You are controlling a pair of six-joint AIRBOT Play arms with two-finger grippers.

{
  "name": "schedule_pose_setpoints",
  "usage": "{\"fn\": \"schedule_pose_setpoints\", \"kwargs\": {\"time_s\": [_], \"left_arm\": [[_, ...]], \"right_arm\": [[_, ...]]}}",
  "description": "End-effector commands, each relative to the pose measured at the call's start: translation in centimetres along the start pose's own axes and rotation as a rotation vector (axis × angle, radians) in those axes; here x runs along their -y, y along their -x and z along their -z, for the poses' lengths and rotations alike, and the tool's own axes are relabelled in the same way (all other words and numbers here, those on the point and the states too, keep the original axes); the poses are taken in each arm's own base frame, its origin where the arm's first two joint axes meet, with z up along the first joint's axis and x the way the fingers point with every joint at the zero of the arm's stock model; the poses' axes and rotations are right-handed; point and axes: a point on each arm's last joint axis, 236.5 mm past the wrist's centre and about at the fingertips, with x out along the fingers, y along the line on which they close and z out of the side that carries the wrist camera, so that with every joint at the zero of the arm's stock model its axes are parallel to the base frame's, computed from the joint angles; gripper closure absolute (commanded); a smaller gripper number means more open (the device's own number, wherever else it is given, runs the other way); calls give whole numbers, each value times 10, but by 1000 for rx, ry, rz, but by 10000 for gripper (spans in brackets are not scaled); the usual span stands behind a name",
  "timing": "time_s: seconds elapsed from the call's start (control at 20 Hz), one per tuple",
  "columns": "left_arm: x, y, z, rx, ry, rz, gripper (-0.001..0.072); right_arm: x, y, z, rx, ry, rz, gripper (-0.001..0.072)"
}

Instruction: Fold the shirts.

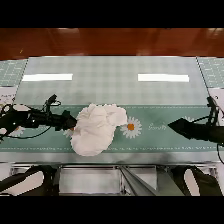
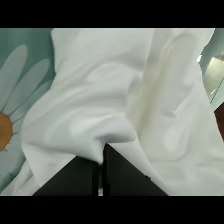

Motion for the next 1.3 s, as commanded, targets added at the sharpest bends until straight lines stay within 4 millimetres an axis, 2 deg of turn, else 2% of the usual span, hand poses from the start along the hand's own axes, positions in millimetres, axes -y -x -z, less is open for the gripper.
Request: {"fn": "schedule_pose_setpoints", "kwargs": {"time_s": [0.0, 0.1, 0.3, 0.4, 0.5, 0.6, 0.75, 0.85, 0.95, 1.05, 1.25], "left_arm": [[14, 0, -9, 6, -119, 2, 680], [19, 4, -17, 23, -136, 2, 680], [19, 4, -17, 23, -138, 3, 679], [19, 4, -18, 25, -138, 2, 679], [19, 4, -17, 24, -138, 2, 679], [19, 4, -17, 24, -138, 2, 679], [19, 4, -17, 23, -138, 3, 679], [19, 4, -17, 23, -138, 3, 679], [19, 4, -17, 24, -138, 2, 680], [19, 4, -18, 25, -138, 2, 679], [19, 4, -18, 25, -138, 2, 679]], "right_arm": [[-26, -25, 47, -143, -10, -139, 308], [-49, -41, 75, -215, -10, -203, 308], [-104, -66, 103, -268, 23, -310, 308], [-113, -86, 121, -314, 15, -302, 308], [-113, -107, 137, -354, 4, -278, 308], [-118, -123, 142, -381, 22, -271, 308], [-135, -139, 135, -398, 46, -273, 308], [-138, -150, 132, -417, 37, -258, 308], [-144, -159, 143, -451, 57, -244, 308], [-157, -169, 152, -459, 78, -245, 307], [-187, -190, 155, -449, 112, -259, 308]]}}
